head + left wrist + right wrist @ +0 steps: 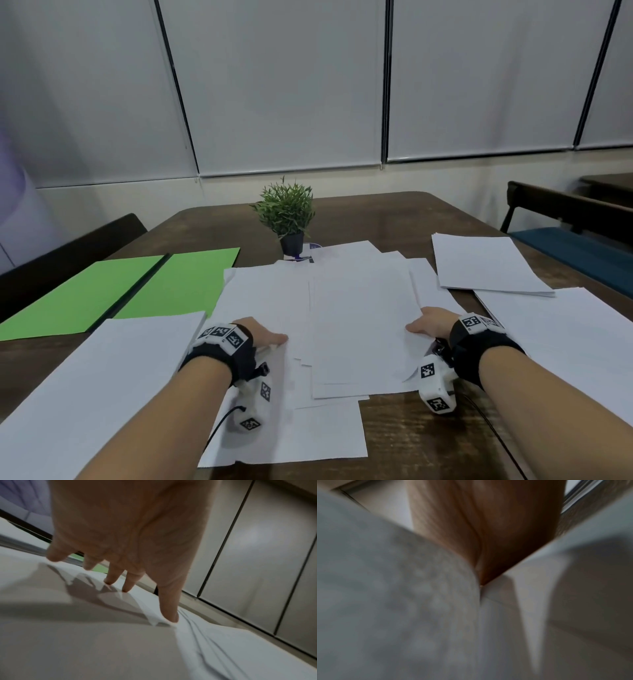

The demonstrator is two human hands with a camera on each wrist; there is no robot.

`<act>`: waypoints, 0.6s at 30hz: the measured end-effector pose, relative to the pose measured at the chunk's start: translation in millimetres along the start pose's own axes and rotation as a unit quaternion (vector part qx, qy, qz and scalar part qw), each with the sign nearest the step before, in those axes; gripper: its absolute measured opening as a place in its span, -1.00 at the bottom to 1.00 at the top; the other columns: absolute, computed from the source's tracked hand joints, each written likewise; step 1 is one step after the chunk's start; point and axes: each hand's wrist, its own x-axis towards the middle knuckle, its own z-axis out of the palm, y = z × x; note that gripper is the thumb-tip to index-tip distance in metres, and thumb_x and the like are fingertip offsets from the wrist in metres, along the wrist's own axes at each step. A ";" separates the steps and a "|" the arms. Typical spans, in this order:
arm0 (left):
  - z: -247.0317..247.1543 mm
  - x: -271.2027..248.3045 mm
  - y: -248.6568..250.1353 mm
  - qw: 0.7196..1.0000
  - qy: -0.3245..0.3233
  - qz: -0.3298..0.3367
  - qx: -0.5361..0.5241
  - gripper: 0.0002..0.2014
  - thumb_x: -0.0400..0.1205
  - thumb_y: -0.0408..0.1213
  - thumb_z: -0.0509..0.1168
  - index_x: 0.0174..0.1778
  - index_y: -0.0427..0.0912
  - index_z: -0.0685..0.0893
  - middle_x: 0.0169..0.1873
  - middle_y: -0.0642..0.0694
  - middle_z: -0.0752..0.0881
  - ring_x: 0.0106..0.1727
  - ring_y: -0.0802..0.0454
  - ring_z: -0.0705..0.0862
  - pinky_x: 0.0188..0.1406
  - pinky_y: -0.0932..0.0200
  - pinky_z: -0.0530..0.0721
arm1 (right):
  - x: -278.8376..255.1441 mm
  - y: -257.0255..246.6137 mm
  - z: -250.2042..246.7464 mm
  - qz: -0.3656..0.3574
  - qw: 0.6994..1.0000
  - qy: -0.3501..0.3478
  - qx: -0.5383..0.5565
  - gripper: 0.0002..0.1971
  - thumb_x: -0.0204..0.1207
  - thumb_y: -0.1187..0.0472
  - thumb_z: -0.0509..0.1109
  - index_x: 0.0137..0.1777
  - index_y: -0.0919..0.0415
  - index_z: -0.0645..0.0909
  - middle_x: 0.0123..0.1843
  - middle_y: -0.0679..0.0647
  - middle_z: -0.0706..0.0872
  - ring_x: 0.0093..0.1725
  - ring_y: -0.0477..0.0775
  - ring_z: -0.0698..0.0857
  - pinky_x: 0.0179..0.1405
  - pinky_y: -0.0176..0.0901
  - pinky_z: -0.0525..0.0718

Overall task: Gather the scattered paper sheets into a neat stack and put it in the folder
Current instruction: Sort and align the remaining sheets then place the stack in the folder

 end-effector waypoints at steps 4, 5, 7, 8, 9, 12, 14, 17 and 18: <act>-13.6 11.6 -1.1 0.997 0.057 -0.012 -0.042 -0.19 0.40 0.34 0.35 0.34 -0.26 0.55 0.26 -0.20 0.67 0.28 -0.18 0.62 0.24 0.10 0.60 | 0.1 0.0 -0.9 -0.003 1.000 -0.006 -0.008 -0.64 0.63 0.12 0.33 0.33 0.32 0.56 0.32 0.18 0.63 0.20 0.16 0.59 0.08 -0.23 0.44; -14.9 19.0 -5.4 0.996 0.071 -0.029 -0.046 -0.11 0.30 0.38 0.39 0.35 -0.24 0.53 0.26 -0.19 0.66 0.27 -0.19 0.63 0.24 0.07 0.61 | -2.0 -1.4 -1.3 -0.001 1.000 -0.007 -0.010 -0.63 0.63 0.11 0.33 0.34 0.32 0.55 0.32 0.19 0.63 0.25 0.17 0.59 0.10 -0.22 0.44; -12.9 29.5 -14.4 0.997 0.061 -0.048 -0.016 0.07 0.07 0.47 0.42 0.38 -0.19 0.48 0.31 -0.18 0.62 0.30 -0.19 0.60 0.28 0.02 0.60 | -3.6 -2.6 -2.2 0.000 1.000 -0.007 -0.016 -0.62 0.63 0.10 0.32 0.35 0.31 0.54 0.34 0.19 0.62 0.27 0.17 0.58 0.14 -0.21 0.44; -11.9 29.4 -16.3 0.998 0.041 -0.044 -0.006 0.07 0.07 0.47 0.43 0.38 -0.18 0.49 0.33 -0.18 0.62 0.31 -0.18 0.60 0.30 0.03 0.59 | -3.8 -2.7 -2.4 0.001 1.000 -0.008 -0.019 -0.62 0.63 0.10 0.32 0.35 0.31 0.54 0.35 0.20 0.62 0.27 0.16 0.58 0.16 -0.21 0.44; -11.5 27.5 -15.9 0.999 0.020 -0.037 0.008 -0.01 0.17 0.45 0.43 0.37 -0.19 0.52 0.32 -0.17 0.63 0.30 -0.15 0.61 0.30 0.07 0.58 | -4.6 -3.5 -2.7 0.002 1.000 -0.007 -0.021 -0.61 0.63 0.09 0.32 0.36 0.30 0.54 0.36 0.20 0.62 0.29 0.17 0.58 0.18 -0.20 0.45; -15.4 23.4 -13.6 0.999 0.006 -0.011 0.040 -0.20 0.35 0.34 0.42 0.30 -0.24 0.59 0.24 -0.16 0.69 0.25 -0.11 0.64 0.23 0.15 0.58 | -3.1 -3.1 -3.1 0.006 1.000 -0.006 -0.020 -0.58 0.62 0.07 0.34 0.38 0.30 0.52 0.38 0.20 0.60 0.35 0.19 0.56 0.28 -0.16 0.46; -21.5 23.5 -12.1 0.999 0.018 -0.003 0.031 -0.23 0.35 0.33 0.43 0.25 -0.26 0.62 0.18 -0.17 0.71 0.22 -0.11 0.65 0.18 0.16 0.59 | -4.9 -4.9 -3.5 0.012 1.000 -0.008 -0.022 -0.57 0.62 0.07 0.34 0.38 0.32 0.52 0.39 0.20 0.60 0.36 0.19 0.57 0.29 -0.15 0.46; -26.3 26.5 -16.4 1.000 0.019 -0.017 0.012 -0.21 0.41 0.34 0.36 0.34 -0.24 0.57 0.31 -0.18 0.64 0.33 -0.12 0.60 0.30 0.14 0.53 | -7.9 -6.6 -3.1 0.012 1.000 -0.004 -0.024 -0.59 0.64 0.09 0.31 0.39 0.33 0.51 0.39 0.21 0.60 0.37 0.20 0.56 0.29 -0.17 0.47; -26.9 27.6 -19.0 0.999 0.023 -0.026 0.013 -0.20 0.43 0.35 0.34 0.38 -0.23 0.55 0.35 -0.19 0.61 0.36 -0.12 0.58 0.33 0.14 0.51 | -7.2 -6.3 -3.2 0.012 1.000 -0.004 -0.025 -0.59 0.64 0.08 0.31 0.39 0.32 0.51 0.39 0.21 0.59 0.38 0.19 0.56 0.27 -0.18 0.47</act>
